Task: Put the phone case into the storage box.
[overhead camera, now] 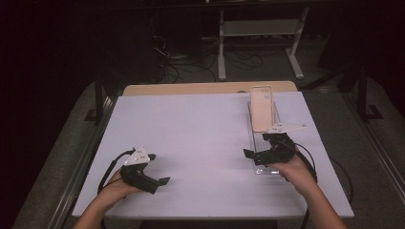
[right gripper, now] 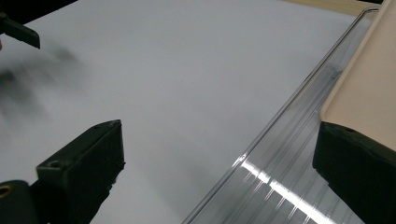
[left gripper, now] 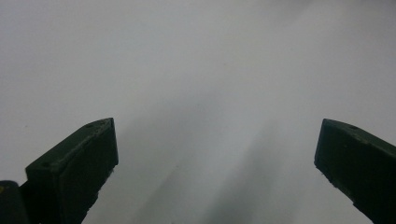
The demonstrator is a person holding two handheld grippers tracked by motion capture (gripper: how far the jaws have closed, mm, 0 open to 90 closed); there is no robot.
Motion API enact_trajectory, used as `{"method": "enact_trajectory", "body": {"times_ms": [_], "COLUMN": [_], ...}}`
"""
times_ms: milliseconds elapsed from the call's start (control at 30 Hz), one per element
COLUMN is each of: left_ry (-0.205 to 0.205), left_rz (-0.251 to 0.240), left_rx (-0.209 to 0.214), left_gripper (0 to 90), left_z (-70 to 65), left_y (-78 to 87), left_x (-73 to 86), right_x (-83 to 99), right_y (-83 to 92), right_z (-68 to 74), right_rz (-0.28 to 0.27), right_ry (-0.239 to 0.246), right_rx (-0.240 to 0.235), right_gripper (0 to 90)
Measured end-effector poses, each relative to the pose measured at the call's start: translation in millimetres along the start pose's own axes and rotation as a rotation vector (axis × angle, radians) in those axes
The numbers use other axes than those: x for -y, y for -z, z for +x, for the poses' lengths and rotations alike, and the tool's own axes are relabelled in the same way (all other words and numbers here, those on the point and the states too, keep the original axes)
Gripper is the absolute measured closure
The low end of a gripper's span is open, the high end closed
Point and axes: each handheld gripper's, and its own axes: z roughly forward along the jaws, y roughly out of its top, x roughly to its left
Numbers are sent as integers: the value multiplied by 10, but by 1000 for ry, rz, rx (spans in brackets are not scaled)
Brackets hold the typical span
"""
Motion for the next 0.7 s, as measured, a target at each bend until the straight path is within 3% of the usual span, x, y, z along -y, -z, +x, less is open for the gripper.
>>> {"method": "enact_trajectory", "body": {"times_ms": [700], "left_ry": [-27], "left_rz": [-29], "left_rx": [26], "left_gripper": [0], "left_z": [33], "left_y": [210], "left_x": [-267], "right_x": [151], "right_y": [109], "right_z": [107], "right_rz": [-5], "right_ry": [21], "right_rx": [-65], "right_gripper": [17]}}
